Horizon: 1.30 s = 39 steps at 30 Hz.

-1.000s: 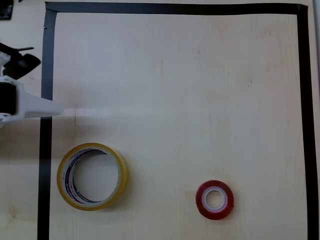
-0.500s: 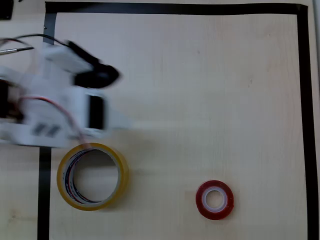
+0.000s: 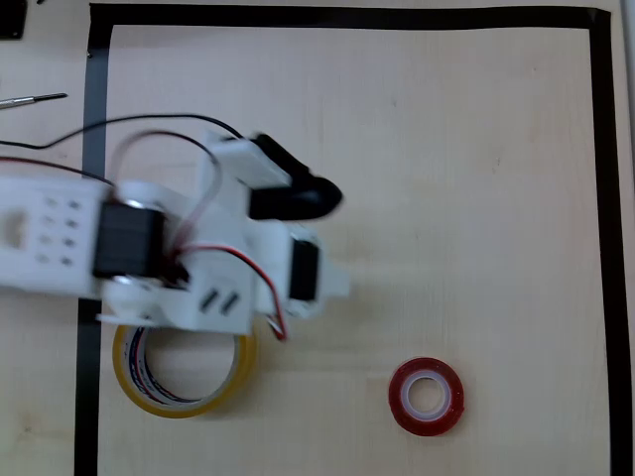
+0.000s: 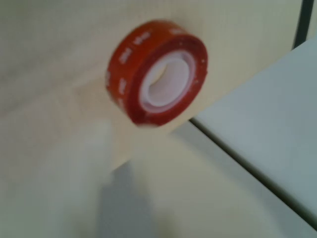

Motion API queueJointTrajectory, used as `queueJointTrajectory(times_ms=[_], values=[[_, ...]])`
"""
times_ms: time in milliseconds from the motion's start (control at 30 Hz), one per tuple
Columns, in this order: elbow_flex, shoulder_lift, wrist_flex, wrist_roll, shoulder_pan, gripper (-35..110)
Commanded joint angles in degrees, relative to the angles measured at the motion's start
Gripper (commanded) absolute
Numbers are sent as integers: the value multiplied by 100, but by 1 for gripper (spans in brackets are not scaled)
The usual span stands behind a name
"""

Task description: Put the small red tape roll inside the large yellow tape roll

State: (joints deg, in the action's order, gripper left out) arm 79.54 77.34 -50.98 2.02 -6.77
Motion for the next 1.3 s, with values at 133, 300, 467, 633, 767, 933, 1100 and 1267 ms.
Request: queueJointTrajectory(times_ms=[133, 300, 467, 633, 767, 933, 1100, 1267], values=[[-2549, -1424, 158, 18, -308, 0], [-4351, -2760, 26, 9, -352, 0], [-8578, -5291, -1283, 35, -396, 0], [-9220, -5897, -1652, 18, -501, 0], [-9334, -5941, -1731, 44, -650, 0], [-9334, -5344, -2549, 9, -589, 0], [-9334, -4737, -3621, -18, -615, 0], [-9334, -4140, -4878, -132, -633, 0]])
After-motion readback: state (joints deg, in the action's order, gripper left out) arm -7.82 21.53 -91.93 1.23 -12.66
